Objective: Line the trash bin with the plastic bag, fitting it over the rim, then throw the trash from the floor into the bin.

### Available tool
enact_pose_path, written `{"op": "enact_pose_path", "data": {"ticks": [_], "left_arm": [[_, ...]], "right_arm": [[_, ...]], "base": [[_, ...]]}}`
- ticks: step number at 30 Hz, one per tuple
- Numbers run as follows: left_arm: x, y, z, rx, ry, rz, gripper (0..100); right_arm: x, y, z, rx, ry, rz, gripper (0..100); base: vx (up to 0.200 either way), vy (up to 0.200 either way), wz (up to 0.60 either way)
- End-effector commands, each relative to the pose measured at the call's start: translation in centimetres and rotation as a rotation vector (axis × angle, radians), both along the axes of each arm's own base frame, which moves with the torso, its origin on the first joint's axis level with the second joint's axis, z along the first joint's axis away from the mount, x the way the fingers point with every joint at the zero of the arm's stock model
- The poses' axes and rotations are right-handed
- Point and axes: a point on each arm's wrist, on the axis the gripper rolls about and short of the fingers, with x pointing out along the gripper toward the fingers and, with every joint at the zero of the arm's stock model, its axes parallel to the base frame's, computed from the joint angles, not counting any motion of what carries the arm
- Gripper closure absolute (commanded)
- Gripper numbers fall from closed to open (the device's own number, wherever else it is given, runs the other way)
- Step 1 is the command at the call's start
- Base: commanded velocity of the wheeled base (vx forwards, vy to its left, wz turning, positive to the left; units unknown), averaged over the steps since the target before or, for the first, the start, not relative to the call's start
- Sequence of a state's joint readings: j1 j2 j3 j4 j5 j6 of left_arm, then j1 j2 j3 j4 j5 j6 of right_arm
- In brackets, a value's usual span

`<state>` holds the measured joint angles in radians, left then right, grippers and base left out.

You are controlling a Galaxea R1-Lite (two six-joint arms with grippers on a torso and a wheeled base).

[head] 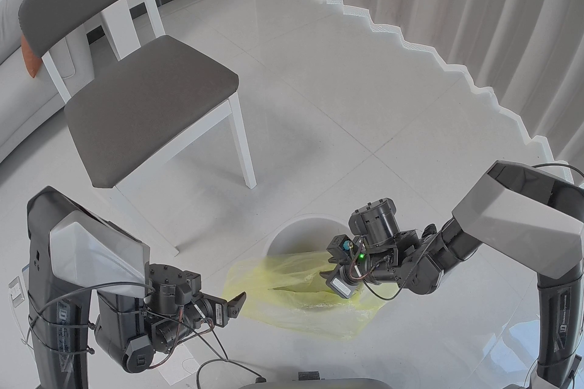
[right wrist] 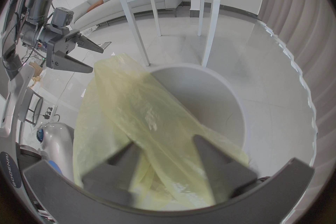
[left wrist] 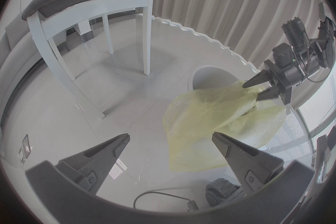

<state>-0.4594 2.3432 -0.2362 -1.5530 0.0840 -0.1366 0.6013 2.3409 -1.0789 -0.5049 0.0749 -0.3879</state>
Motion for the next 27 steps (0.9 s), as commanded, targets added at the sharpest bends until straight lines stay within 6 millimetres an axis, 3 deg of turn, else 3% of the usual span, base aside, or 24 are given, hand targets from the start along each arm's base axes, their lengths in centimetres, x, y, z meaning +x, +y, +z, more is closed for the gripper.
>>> {"op": "enact_pose_path", "data": {"ticks": [1,13,19,27], "left_arm": [[-0.1,0.0,0.2,-0.007,-0.012,0.0,0],[0.0,0.0,0.5,-0.006,-0.025,0.021,0],[-0.4,0.6,2.2,-0.032,-0.058,0.037,0],[-0.9,1.5,3.4,-0.05,-0.078,0.073,0]], "right_arm": [[0.4,0.6,0.8,0.002,-0.026,0.01,100],[1.9,2.0,5.5,-0.009,-0.124,-0.001,100],[3.5,2.3,7.5,-0.031,-0.181,0.004,100],[7.2,3.5,7.0,-0.033,-0.188,-0.014,100]], "base": [[0.0,0.0,0.0],[0.0,0.0,0.0],[0.0,0.0,0.0],[0.0,0.0,0.0]]}}
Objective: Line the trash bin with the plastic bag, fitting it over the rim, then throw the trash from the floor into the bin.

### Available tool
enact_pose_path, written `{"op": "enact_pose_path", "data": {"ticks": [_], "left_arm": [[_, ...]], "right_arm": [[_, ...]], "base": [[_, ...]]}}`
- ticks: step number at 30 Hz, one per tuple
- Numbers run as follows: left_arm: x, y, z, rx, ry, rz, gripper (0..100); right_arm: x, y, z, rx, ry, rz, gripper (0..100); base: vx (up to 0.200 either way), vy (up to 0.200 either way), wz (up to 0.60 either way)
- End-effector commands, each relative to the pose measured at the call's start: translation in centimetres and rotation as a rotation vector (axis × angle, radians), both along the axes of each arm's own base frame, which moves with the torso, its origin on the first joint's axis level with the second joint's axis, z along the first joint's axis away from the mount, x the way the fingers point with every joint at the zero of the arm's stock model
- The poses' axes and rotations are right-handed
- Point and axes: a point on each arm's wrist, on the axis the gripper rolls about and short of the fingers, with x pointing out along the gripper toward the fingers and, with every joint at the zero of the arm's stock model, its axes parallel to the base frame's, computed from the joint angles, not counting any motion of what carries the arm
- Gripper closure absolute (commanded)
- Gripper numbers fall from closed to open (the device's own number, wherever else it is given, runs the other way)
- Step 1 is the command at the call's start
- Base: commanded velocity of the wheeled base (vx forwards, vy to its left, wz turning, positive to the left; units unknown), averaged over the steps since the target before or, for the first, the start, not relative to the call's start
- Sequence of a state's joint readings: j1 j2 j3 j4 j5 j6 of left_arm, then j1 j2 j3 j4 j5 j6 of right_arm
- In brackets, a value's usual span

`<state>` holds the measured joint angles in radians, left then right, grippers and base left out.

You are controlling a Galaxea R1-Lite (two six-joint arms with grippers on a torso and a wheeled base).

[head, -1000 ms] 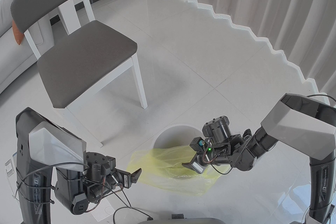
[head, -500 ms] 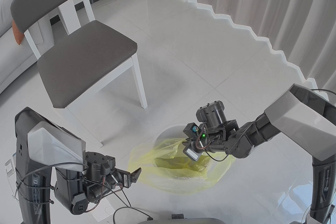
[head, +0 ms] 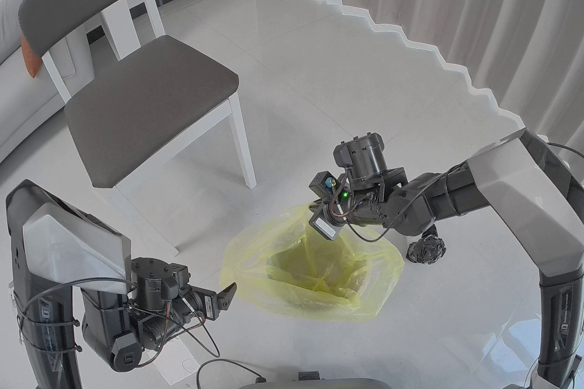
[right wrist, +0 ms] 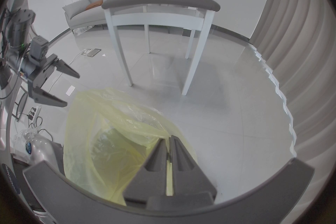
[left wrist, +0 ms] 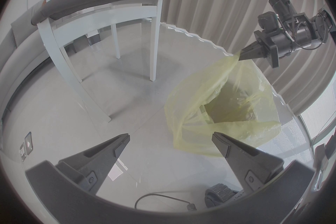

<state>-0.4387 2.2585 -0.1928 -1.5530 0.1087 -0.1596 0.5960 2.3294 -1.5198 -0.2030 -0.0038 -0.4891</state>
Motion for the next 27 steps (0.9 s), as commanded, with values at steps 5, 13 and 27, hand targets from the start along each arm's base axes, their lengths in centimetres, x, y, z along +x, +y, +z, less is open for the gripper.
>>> {"op": "enact_pose_path", "data": {"ticks": [5,13,27], "left_arm": [[-0.4,0.6,1.3,-0.022,-0.035,0.02,0],[-0.4,0.6,1.0,-0.035,-0.017,0.031,0],[-0.5,0.7,0.9,-0.036,-0.008,0.028,0]], "right_arm": [[3.9,1.2,-3.3,-0.026,0.024,-0.019,100],[6.2,1.4,-5.0,-0.039,0.009,-0.025,100],[7.6,0.0,-4.7,-0.065,0.005,-0.043,100]], "base": [[0.0,0.0,0.0],[0.0,0.0,0.0],[0.0,0.0,0.0]]}}
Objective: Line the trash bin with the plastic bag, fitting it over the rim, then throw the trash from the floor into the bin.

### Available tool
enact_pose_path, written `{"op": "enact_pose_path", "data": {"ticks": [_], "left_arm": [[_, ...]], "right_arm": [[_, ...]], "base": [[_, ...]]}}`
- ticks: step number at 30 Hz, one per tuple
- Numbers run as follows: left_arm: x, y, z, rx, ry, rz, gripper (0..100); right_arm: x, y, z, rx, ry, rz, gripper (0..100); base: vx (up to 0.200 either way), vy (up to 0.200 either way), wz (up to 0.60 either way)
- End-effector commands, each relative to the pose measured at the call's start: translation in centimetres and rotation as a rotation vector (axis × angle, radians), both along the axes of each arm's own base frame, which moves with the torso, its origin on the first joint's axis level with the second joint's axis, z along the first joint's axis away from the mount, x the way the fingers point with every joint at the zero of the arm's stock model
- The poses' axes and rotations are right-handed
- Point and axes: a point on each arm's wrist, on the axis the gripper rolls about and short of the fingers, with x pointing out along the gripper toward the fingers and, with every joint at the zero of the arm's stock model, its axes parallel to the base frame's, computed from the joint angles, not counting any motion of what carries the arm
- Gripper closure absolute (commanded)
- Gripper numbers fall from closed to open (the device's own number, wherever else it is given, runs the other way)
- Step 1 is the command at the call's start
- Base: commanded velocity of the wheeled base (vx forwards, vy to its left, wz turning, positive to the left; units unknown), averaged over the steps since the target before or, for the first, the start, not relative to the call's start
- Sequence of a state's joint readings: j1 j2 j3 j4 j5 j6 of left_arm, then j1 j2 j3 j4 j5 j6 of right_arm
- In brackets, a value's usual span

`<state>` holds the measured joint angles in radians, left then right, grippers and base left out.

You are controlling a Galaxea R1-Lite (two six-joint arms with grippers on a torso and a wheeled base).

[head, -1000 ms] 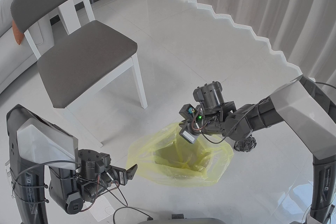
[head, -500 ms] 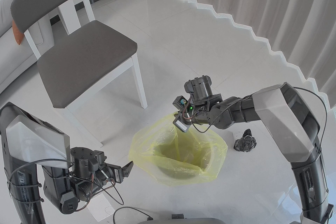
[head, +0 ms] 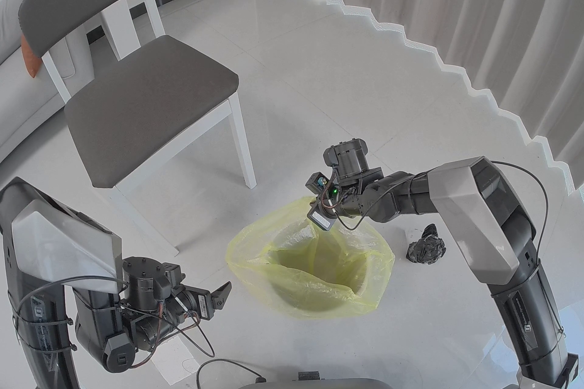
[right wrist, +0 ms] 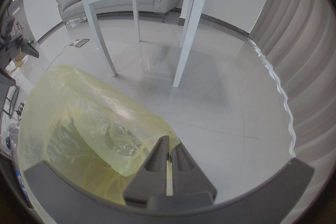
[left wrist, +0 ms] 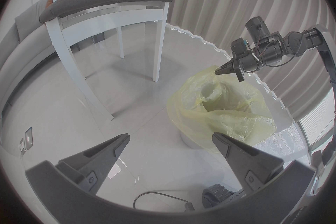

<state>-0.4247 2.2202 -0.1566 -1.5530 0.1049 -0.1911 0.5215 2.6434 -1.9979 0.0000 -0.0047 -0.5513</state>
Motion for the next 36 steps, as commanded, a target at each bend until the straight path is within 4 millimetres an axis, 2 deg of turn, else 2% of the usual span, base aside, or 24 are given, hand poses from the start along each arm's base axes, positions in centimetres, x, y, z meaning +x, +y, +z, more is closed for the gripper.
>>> {"op": "enact_pose_path", "data": {"ticks": [1,10,11,19,23,26,27,28,29,34,36], "left_arm": [[0.1,0.0,0.1,-0.006,-0.014,0.002,0],[0.1,0.0,0.2,-0.008,-0.016,0.003,0],[0.0,0.0,0.2,-0.007,-0.014,0.001,0],[-0.2,0.1,0.2,-0.005,-0.009,0.001,0],[-0.3,0.2,0.6,-0.01,-0.021,0.001,0],[-0.2,0.2,1.2,-0.021,-0.044,0.003,0],[-0.2,0.2,1.2,-0.021,-0.044,0.003,0],[0.0,0.1,1.8,-0.032,-0.071,0.001,0],[0.2,0.0,2.0,-0.039,-0.086,0.001,0],[1.3,-0.1,2.7,-0.054,-0.141,0.009,0],[1.5,-0.2,2.8,-0.057,-0.148,0.011,0]], "right_arm": [[0.1,-0.3,0.4,0.0,-0.006,-0.004,100],[-0.1,-0.9,0.3,-0.035,0.049,-0.01,100],[-0.1,-1.0,0.3,-0.037,0.05,-0.011,0],[-0.1,-1.1,0.9,-0.032,0.039,-0.012,0],[-0.7,-0.7,3.9,-0.004,-0.011,-0.001,0],[-1.2,-1.1,7.5,0.032,-0.075,-0.001,0],[-1.2,-1.1,7.5,0.032,-0.075,-0.001,0],[-2.2,-2.1,9.6,0.047,-0.091,-0.014,0],[-2.9,-2.7,10.5,0.05,-0.097,-0.023,0],[-5.7,-6.2,13.4,0.131,-0.09,-0.104,0],[-6.0,-6.6,13.5,0.145,-0.081,-0.118,0]], "base": [[0.0,0.0,0.0],[0.0,0.0,0.0],[0.0,0.0,0.0],[0.0,0.0,0.0],[0.0,0.0,0.0],[0.0,0.0,0.0],[0.0,0.0,0.0],[0.0,0.0,0.0],[0.0,0.0,0.0],[0.0,0.0,0.0],[0.0,0.0,0.0]]}}
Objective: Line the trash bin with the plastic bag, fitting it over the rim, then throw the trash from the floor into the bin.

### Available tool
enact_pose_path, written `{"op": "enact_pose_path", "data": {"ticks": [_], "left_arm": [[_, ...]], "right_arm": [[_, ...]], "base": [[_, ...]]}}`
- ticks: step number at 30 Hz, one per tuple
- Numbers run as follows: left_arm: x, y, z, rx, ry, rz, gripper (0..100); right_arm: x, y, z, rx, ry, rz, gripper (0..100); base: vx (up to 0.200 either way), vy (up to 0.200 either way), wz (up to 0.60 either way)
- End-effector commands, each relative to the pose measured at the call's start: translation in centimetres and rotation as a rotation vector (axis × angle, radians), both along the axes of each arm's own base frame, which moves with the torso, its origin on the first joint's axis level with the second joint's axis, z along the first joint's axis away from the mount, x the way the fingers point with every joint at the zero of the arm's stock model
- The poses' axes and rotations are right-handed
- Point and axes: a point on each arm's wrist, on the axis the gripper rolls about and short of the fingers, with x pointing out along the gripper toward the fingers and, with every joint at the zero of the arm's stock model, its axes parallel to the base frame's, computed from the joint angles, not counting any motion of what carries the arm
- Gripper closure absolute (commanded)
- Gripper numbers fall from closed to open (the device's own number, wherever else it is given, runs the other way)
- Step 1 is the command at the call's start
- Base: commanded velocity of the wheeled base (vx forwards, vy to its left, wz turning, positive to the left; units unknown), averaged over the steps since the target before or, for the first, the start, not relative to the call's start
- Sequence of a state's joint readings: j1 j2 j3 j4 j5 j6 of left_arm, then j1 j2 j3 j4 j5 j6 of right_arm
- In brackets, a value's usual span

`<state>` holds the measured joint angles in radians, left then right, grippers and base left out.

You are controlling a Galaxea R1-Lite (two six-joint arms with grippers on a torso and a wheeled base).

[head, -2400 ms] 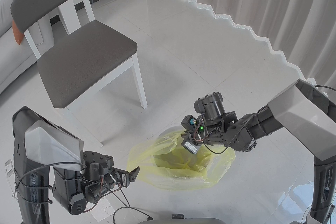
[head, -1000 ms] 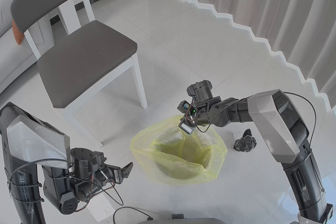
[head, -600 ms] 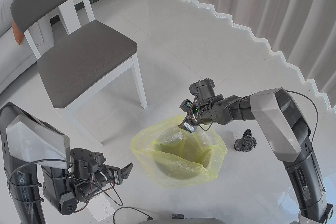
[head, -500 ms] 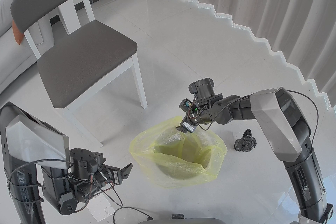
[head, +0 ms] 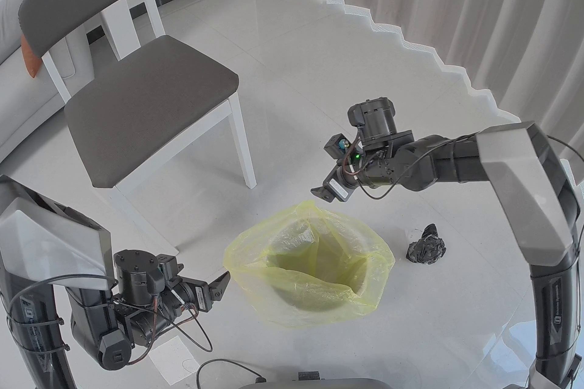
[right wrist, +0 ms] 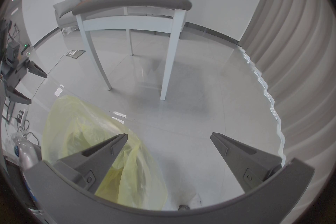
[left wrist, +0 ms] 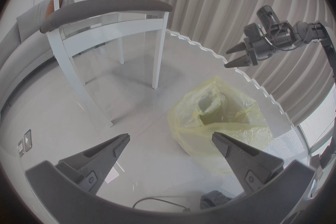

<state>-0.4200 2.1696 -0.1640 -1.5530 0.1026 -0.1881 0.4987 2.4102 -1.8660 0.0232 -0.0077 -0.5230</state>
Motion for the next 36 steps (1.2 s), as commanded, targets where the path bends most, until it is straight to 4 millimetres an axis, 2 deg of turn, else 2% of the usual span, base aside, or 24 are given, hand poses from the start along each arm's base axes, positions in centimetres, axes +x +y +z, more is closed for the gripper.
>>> {"op": "enact_pose_path", "data": {"ticks": [1,2,3,4,5,6,7,9,11,12,14,17,19,20,21,22,26,31,36], "left_arm": [[2.0,-0.4,1.8,-0.042,-0.121,0.008,0],[2.0,-0.4,1.8,-0.042,-0.121,0.008,0],[2.4,-0.6,1.7,-0.04,-0.118,0.004,0],[2.6,-0.7,1.5,-0.038,-0.104,-0.004,0],[2.6,-0.7,1.5,-0.038,-0.104,-0.004,0],[2.9,-0.8,1.3,-0.036,-0.07,-0.025,0],[3.2,-0.9,1.2,-0.034,-0.059,-0.03,0],[3.5,-0.9,1.1,-0.034,-0.055,-0.029,0],[4.6,-1.2,0.7,-0.021,-0.03,-0.027,0],[4.7,-1.3,0.7,-0.019,-0.025,-0.026,0],[5.1,-1.4,0.1,0.001,0.015,-0.032,0],[5.3,-1.8,-0.4,0.008,0.029,-0.042,0],[5.4,-1.9,-0.6,0.01,0.031,-0.042,0],[5.4,-2.0,-1.0,0.013,0.04,-0.043,0],[5.4,-2.0,-1.0,0.013,0.04,-0.043,0],[5.3,-2.2,-1.2,0.016,0.047,-0.051,0],[5.3,-2.3,-1.5,0.02,0.055,-0.056,0],[5.3,-2.4,-1.5,0.021,0.053,-0.054,0],[5.1,-2.6,-1.3,0.019,0.046,-0.057,0]], "right_arm": [[-4.9,-6.5,6.3,0.172,0.027,-0.165,0],[-4.9,-6.5,6.3,0.172,0.027,-0.165,0],[-5.8,-8.5,6.8,0.211,0.056,-0.228,0],[-6.4,-9.6,6.8,0.228,0.075,-0.253,0],[-6.4,-9.6,6.8,0.228,0.075,-0.253,0],[-8.0,-11.7,6.6,0.263,0.128,-0.281,0],[-8.9,-12.6,6.5,0.278,0.153,-0.29,0],[-9.5,-13.4,6.1,0.293,0.175,-0.302,0],[-11.3,-15.4,4.6,0.334,0.213,-0.353,0],[-11.5,-15.5,4.5,0.339,0.214,-0.355,0],[-12.3,-16.3,2.5,0.371,0.23,-0.373,0],[-13.4,-16.6,0.1,0.386,0.243,-0.369,0],[-13.8,-16.6,-0.6,0.392,0.249,-0.363,0],[-14.4,-16.7,-1.5,0.407,0.264,-0.353,0],[-14.4,-16.7,-1.5,0.407,0.264,-0.353,0],[-14.8,-16.8,-2.8,0.414,0.287,-0.345,0],[-15.5,-16.6,-4.7,0.401,0.335,-0.334,0],[-15.3,-15.5,-7.4,0.376,0.388,-0.313,0],[-13.8,-14.9,-10.0,0.387,0.39,-0.315,0]], "base": [[0.0,0.0,0.0],[0.0,0.0,0.0],[0.0,0.0,0.0],[0.0,0.0,0.0],[0.0,0.0,0.0],[0.0,0.0,0.0],[0.0,0.0,0.0],[0.0,0.0,0.0],[0.0,0.0,0.0],[0.0,0.0,0.0],[0.0,0.0,0.0],[0.0,0.0,0.0],[0.0,0.0,0.0],[0.0,0.0,0.0],[0.0,0.0,0.0],[0.0,0.0,0.0],[0.0,0.0,0.0],[0.0,0.0,0.0],[0.0,0.0,0.0]]}}
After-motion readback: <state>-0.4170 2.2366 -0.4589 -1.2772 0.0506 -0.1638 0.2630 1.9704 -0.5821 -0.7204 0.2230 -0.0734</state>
